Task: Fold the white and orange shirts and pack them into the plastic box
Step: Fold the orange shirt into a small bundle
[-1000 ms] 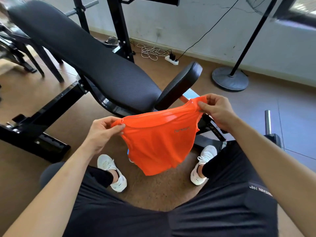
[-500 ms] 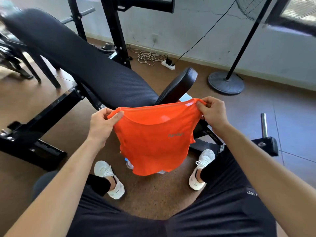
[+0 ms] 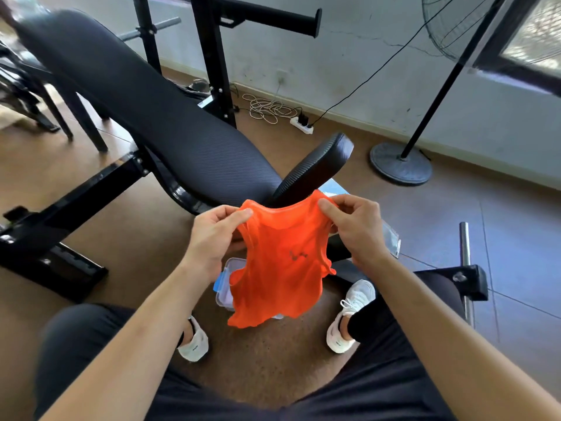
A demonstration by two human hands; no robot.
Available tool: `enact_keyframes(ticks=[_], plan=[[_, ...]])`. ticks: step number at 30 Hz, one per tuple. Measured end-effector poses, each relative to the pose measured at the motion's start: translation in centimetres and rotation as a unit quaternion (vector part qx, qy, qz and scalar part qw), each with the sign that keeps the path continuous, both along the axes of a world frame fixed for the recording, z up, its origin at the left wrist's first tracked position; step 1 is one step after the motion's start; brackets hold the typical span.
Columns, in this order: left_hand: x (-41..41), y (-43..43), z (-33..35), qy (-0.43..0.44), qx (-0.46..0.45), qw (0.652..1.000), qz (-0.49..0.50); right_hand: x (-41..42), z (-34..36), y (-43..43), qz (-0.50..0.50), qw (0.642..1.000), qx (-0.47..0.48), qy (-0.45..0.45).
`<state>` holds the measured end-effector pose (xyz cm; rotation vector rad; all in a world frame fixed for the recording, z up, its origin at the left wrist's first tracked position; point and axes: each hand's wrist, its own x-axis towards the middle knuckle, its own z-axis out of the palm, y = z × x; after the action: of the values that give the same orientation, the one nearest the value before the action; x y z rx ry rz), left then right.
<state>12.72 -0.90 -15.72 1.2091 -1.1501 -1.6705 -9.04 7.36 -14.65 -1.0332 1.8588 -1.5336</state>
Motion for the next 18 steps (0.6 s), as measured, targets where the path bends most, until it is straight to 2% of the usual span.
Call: enact_keyframes(ticks=[6,15,18], plan=[[-1.7,3.2,-1.3,0.019,0.036,0.999,-0.015,3.3,-2.3,0.7,0.033,0.999,0.014,-0.012],[-2.5,7.1,-1.9,0.042,0.046,0.998,-0.014,6.2,-4.4,3.4,0.081,0.993,0.049,0.066],[-2.2,7.8,-1.9,0.052,0.049,0.996,-0.049,6.4,-4.8,4.2,0.078,0.99,0.042,0.111]])
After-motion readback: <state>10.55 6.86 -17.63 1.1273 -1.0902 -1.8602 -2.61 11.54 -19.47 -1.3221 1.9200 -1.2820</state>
